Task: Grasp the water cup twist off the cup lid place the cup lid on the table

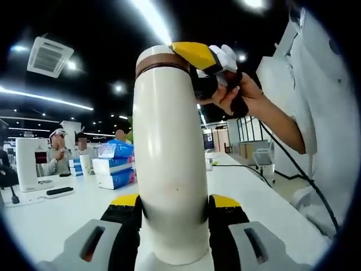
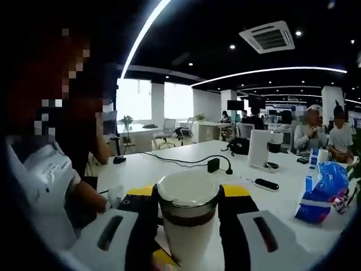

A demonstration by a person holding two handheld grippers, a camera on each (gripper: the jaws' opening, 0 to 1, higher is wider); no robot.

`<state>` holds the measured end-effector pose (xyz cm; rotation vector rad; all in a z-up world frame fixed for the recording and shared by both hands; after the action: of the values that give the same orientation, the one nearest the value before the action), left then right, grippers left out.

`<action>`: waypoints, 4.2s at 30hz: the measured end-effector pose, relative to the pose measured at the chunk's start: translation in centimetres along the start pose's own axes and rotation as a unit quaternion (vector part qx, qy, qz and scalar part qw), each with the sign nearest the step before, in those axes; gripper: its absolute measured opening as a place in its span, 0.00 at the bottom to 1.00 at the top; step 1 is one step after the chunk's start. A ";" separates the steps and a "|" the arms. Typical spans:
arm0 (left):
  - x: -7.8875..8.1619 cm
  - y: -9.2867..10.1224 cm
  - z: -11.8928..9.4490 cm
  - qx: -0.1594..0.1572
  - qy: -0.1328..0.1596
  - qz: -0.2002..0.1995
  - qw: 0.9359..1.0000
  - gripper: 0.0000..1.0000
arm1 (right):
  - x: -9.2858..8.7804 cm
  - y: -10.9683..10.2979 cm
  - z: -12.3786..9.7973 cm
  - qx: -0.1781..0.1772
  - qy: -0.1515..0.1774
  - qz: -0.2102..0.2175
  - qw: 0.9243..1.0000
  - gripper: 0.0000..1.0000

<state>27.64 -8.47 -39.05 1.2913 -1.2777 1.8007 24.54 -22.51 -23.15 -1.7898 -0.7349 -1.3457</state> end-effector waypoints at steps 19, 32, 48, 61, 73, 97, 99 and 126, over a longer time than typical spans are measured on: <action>-0.1 -0.3 0.2 0.002 -0.001 -0.011 1.000 0.48 | 0.2 2.1 0.6 0.117 -0.011 -0.009 0.993 0.44; 0.0 0.2 0.0 0.001 -0.001 -0.003 1.000 0.48 | -0.8 2.0 1.3 0.192 -0.001 0.003 0.981 0.45; 0.0 0.4 0.1 -0.001 0.000 0.004 1.000 0.48 | 0.2 0.0 -1.7 0.033 0.010 0.031 0.999 0.66; -0.1 0.3 0.1 0.001 -0.001 0.004 1.000 0.48 | -0.9 -6.3 -3.9 -0.093 0.098 0.028 0.990 0.73; 0.0 0.1 0.1 0.000 0.000 -0.003 1.000 0.48 | -2.5 -5.6 -1.6 -0.157 0.120 0.053 0.979 0.69; 0.3 0.2 0.0 -0.001 0.002 -0.001 1.000 0.47 | -0.8 -1.3 -0.2 -0.076 0.094 0.066 0.990 0.45; 0.3 0.2 0.0 -0.001 0.003 -0.003 1.000 0.47 | -0.7 -0.9 -0.2 -0.061 0.088 0.071 0.992 0.45; 0.2 0.2 -0.1 0.001 0.005 -0.005 1.000 0.47 | -0.3 2.7 0.5 0.189 0.012 0.096 0.977 0.44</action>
<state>27.41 -8.45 -38.97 1.2860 -1.2608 1.8001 26.92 -23.61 -24.10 -1.4946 -0.7295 -1.0203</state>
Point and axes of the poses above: the point that each gripper's makers call its tool centre point, and the gripper's own axes: z roughly forward along the fingers, y roughly to its right, x roughly out of its top, the point moved 9 cm from there along -z, roughly backward along the fingers, and after that the axes turned 15 degrees about z, right-handed, at the moved point
